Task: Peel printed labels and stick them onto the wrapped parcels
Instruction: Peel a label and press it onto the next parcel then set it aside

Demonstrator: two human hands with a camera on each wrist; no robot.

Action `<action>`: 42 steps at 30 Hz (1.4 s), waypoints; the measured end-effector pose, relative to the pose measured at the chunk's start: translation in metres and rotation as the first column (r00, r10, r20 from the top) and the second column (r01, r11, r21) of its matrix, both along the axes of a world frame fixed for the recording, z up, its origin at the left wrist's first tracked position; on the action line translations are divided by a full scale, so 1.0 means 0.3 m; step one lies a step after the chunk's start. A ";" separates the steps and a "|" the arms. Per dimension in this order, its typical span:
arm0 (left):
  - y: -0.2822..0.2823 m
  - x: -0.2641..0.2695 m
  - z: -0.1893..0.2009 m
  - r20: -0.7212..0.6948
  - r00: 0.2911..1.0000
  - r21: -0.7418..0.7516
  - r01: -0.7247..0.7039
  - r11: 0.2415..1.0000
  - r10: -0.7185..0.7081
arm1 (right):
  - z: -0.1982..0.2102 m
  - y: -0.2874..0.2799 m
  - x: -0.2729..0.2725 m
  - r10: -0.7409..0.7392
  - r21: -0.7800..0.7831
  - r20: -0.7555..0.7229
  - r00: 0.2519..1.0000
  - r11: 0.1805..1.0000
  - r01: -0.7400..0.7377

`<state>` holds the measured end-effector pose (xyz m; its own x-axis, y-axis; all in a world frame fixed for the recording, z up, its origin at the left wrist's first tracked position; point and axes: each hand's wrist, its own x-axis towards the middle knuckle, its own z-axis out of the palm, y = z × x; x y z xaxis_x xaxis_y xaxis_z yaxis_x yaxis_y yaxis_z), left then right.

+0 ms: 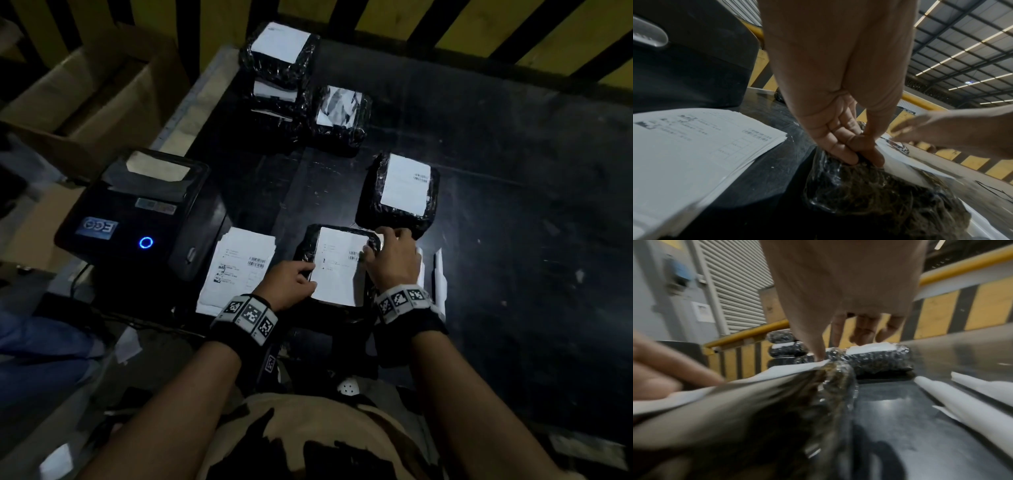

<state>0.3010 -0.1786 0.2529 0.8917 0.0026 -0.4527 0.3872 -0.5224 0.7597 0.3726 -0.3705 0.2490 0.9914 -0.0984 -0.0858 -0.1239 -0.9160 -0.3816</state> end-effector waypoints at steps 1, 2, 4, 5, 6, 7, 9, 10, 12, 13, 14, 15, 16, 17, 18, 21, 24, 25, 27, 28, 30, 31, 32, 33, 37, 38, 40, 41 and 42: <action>0.000 0.000 0.000 0.006 1.000 0.003 0.001 1.000 -0.001 | 0.000 0.018 -0.010 0.051 0.030 0.043 0.998 0.998 -0.052; 0.001 0.001 -0.001 0.010 1.000 0.004 0.004 1.000 -0.004 | -0.001 0.041 -0.022 0.118 0.045 0.074 0.990 0.992 -0.122; 0.003 0.002 -0.001 0.011 1.000 -0.002 0.015 1.000 -0.015 | -0.017 0.094 -0.051 0.268 0.020 0.079 0.960 0.963 -0.270; 0.004 0.002 -0.002 0.010 1.000 -0.004 0.019 1.000 -0.019 | -0.029 0.113 -0.066 0.319 -0.003 0.046 0.947 0.948 -0.319; 0.004 0.004 -0.004 0.010 1.000 -0.004 0.020 1.000 -0.020 | -0.041 0.124 -0.077 0.339 -0.021 -0.003 0.941 0.941 -0.339; 0.004 0.004 -0.006 0.012 1.000 -0.002 0.016 1.000 -0.016 | -0.051 0.126 -0.085 0.333 -0.028 -0.052 0.941 0.942 -0.335; 0.003 0.005 -0.011 0.010 1.000 0.000 0.005 1.000 -0.005 | -0.060 0.115 -0.091 0.289 -0.024 -0.117 0.950 0.955 -0.294; 0.002 0.005 -0.013 0.004 1.000 -0.001 0.003 1.000 -0.003 | -0.058 0.105 -0.091 0.266 -0.022 -0.142 0.953 0.962 -0.272; -0.002 0.003 -0.014 -0.006 1.000 0.000 0.004 1.000 -0.004 | -0.052 0.092 -0.089 0.232 -0.007 -0.186 0.955 0.971 -0.237; -0.002 0.002 -0.011 -0.009 1.000 0.004 0.005 1.000 -0.005 | -0.050 0.088 -0.088 0.224 -0.001 -0.196 0.955 0.974 -0.228; -0.003 0.003 -0.009 -0.011 1.000 0.007 0.003 1.000 -0.003 | -0.048 0.086 -0.090 0.221 0.002 -0.198 0.955 0.974 -0.225; -0.005 0.006 -0.004 -0.013 1.000 0.014 -0.002 1.000 0.002 | -0.046 0.086 -0.092 0.220 0.006 -0.197 0.955 0.975 -0.223; -0.008 0.010 0.001 -0.014 1.000 0.028 -0.010 1.000 0.011 | -0.046 0.086 -0.093 0.219 0.011 -0.193 0.956 0.975 -0.221; -0.012 0.014 0.007 -0.015 1.000 0.048 -0.018 0.999 0.019 | -0.045 0.085 -0.096 0.215 0.014 -0.191 0.958 0.976 -0.216; -0.017 0.020 0.012 -0.015 1.000 0.069 -0.026 0.997 0.027 | -0.046 0.085 -0.097 0.212 0.018 -0.192 0.958 0.977 -0.213; -0.033 0.034 0.026 -0.003 1.000 0.163 -0.010 0.987 0.011 | -0.050 0.083 -0.098 0.209 0.027 -0.189 0.960 0.978 -0.207; -0.047 0.051 0.035 0.026 0.996 0.302 0.070 0.951 -0.081 | -0.055 0.067 -0.097 0.212 0.045 -0.195 0.958 0.977 -0.207; -0.047 0.057 0.041 0.029 0.992 0.352 0.102 0.930 -0.120 | -0.057 0.062 -0.096 0.217 0.054 -0.202 0.955 0.976 -0.210; -0.040 0.067 0.053 0.018 0.987 0.447 0.135 0.884 -0.160 | -0.061 0.053 -0.095 0.227 0.076 -0.198 0.954 0.974 -0.215; -0.036 0.074 0.058 0.031 0.986 0.474 0.129 0.871 -0.163 | -0.065 0.052 -0.094 0.229 0.088 -0.187 0.955 0.972 -0.216; -0.035 0.089 0.056 0.106 0.978 0.493 0.104 0.864 -0.178 | -0.074 0.051 -0.092 0.232 0.101 -0.166 0.959 0.971 -0.217; -0.044 0.101 0.046 0.155 0.964 0.504 0.111 0.857 -0.216 | -0.079 0.050 -0.091 0.232 0.105 -0.158 0.960 0.970 -0.217; -0.058 0.113 0.032 0.196 0.942 0.526 0.136 0.840 -0.274 | -0.085 0.049 -0.090 0.232 0.108 -0.152 0.961 0.970 -0.217; -0.074 0.126 0.018 0.218 0.916 0.551 0.170 0.817 -0.337 | -0.090 0.048 -0.089 0.231 0.111 -0.146 0.962 0.970 -0.216; -0.121 0.150 -0.035 0.053 0.835 0.663 0.381 0.644 -0.548 | -0.112 0.047 -0.095 0.229 0.129 -0.096 0.969 0.968 -0.216; -0.121 0.150 -0.047 -0.005 0.824 0.684 0.416 0.599 -0.567 | -0.118 0.047 -0.097 0.227 0.136 -0.080 0.971 0.967 -0.215; -0.115 0.151 -0.053 -0.063 0.823 0.691 0.444 0.570 -0.564 | -0.125 0.046 -0.100 0.225 0.141 -0.062 0.972 0.967 -0.214; -0.112 0.154 -0.052 -0.075 0.829 0.677 0.451 0.582 -0.555 | -0.129 0.047 -0.101 0.224 0.138 -0.058 0.973 0.967 -0.214; -0.110 0.156 -0.048 -0.083 0.836 0.656 0.455 0.602 -0.542 | -0.132 0.049 -0.103 0.224 0.133 -0.054 0.973 0.967 -0.216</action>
<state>0.3477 -0.2116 0.2384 0.8853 -0.2158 -0.4120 -0.1460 -0.9700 0.1944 0.3417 -0.3559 0.2094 0.9789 0.1374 -0.1512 0.0459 -0.8691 -0.4926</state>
